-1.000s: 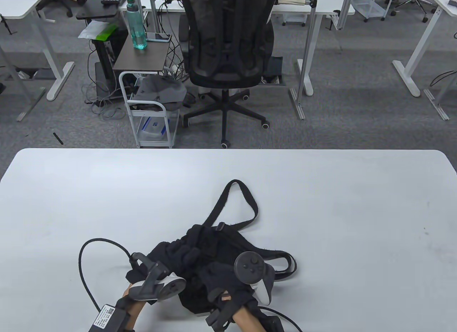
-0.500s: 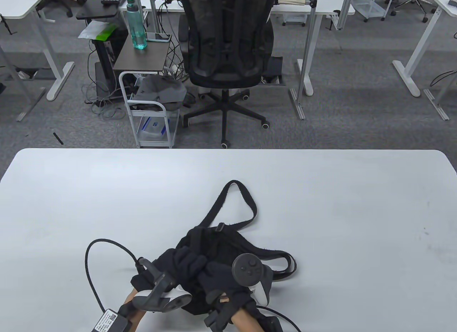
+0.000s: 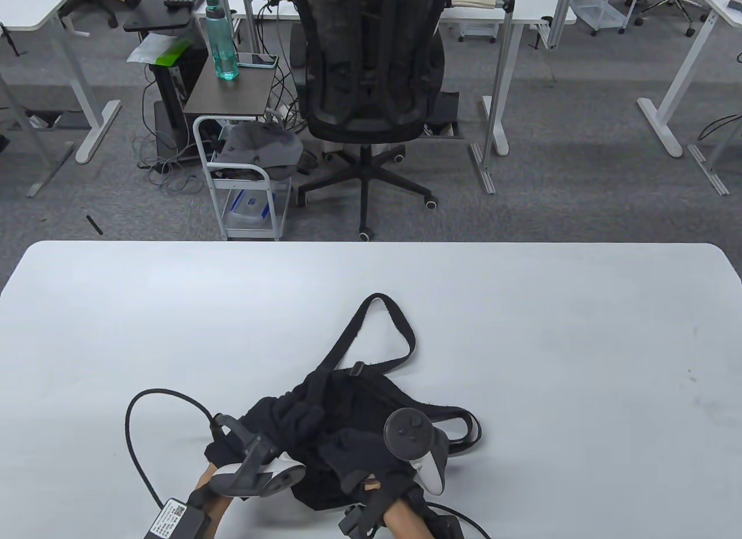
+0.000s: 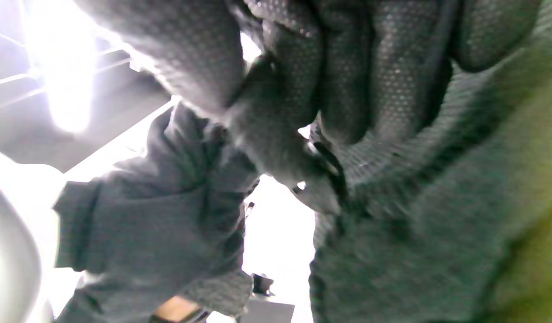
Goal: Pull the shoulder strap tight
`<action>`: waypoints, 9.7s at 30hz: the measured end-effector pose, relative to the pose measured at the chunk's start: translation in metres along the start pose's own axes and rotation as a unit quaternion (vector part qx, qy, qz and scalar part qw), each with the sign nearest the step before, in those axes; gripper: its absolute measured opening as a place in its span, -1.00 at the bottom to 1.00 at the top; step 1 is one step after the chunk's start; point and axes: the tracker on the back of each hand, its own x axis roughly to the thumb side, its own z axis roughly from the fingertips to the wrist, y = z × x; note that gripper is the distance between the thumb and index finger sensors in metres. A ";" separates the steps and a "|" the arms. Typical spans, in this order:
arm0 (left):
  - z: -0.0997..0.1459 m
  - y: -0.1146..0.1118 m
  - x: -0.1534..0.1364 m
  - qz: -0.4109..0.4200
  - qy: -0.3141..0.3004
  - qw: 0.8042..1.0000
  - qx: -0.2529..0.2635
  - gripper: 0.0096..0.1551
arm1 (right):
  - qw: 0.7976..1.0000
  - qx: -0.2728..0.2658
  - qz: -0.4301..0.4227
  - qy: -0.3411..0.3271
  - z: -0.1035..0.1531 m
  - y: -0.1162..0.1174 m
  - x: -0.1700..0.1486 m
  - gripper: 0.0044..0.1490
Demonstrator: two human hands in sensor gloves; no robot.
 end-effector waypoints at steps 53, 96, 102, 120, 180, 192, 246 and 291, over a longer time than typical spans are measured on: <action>-0.003 0.020 0.014 0.006 -0.018 0.999 0.029 -0.26 | 0.999 0.048 -0.019 0.000 -0.001 0.001 -0.001 -0.44; 0.003 -0.007 -0.018 0.015 0.029 0.999 -0.025 -0.25 | 0.997 0.076 -0.005 0.014 -0.005 0.008 0.001 -0.55; 0.001 0.013 0.006 -0.022 -0.020 0.999 0.014 -0.26 | 0.999 0.042 -0.016 0.016 -0.003 -0.001 -0.001 -0.35; -0.001 0.001 -0.010 0.015 0.014 1.000 -0.005 -0.25 | 0.997 0.073 -0.015 0.009 -0.005 0.004 0.002 -0.55; -0.007 0.035 0.020 -0.005 -0.021 0.999 0.029 -0.25 | 0.996 0.074 -0.057 0.001 -0.004 -0.006 -0.002 -0.44; -0.014 0.027 0.003 -0.042 0.010 0.999 0.029 -0.24 | 0.998 0.039 -0.054 -0.007 -0.004 -0.008 0.002 -0.54; -0.010 0.020 0.007 0.012 -0.004 1.000 0.011 -0.24 | 0.998 0.060 -0.023 0.007 -0.004 -0.003 0.002 -0.56; -0.009 0.030 0.017 0.020 -0.012 0.999 0.035 -0.24 | 0.999 0.030 0.012 -0.027 -0.002 -0.008 0.007 -0.53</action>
